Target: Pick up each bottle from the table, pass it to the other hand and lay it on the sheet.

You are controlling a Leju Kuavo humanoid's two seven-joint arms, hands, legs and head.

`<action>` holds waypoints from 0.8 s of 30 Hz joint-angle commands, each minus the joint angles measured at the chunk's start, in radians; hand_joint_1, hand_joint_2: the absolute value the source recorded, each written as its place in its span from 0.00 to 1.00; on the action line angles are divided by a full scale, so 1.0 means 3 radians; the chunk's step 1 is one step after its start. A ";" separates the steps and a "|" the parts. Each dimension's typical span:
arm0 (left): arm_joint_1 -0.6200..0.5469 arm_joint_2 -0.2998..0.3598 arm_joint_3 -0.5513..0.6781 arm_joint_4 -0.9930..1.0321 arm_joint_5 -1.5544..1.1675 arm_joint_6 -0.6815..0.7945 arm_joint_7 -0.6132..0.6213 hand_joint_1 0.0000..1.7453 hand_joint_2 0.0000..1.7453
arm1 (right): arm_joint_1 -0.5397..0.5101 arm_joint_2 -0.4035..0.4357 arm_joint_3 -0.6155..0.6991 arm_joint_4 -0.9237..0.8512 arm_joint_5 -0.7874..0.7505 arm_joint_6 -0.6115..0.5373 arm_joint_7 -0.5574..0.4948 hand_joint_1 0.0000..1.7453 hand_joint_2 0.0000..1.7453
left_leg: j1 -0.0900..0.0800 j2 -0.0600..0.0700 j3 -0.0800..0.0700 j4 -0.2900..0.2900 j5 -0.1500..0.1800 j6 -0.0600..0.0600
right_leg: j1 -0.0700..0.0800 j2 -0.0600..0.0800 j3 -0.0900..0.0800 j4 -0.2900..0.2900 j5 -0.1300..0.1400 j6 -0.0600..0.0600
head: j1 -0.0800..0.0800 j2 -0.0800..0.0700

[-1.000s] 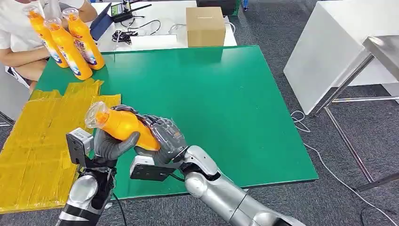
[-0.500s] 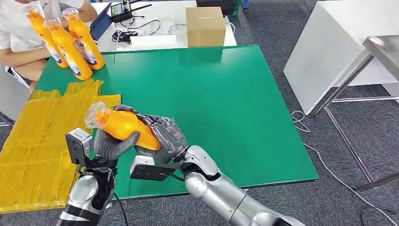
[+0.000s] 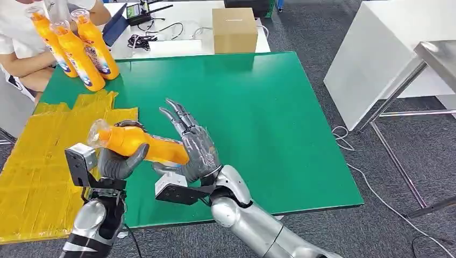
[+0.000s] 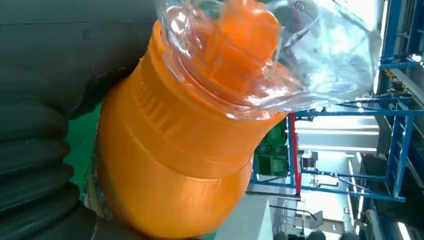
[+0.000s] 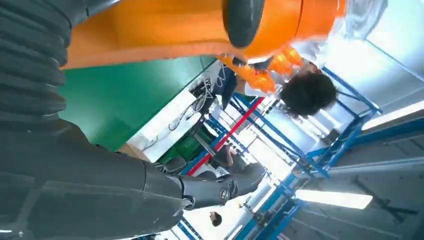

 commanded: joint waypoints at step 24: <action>-0.0485 0.0207 0.0483 0.0394 -0.2508 0.1856 -0.0135 1.00 1.00 | 0.0821 -0.0553 -0.0828 -0.1626 -0.0693 0.0200 -0.0131 0.00 1.00 | 0.0000 -0.0019 0.0020 0.0000 -0.0009 -0.0003 | 0.0001 -0.0024 0.0027 -0.0002 -0.0014 0.0003 | 0.0001 0.0000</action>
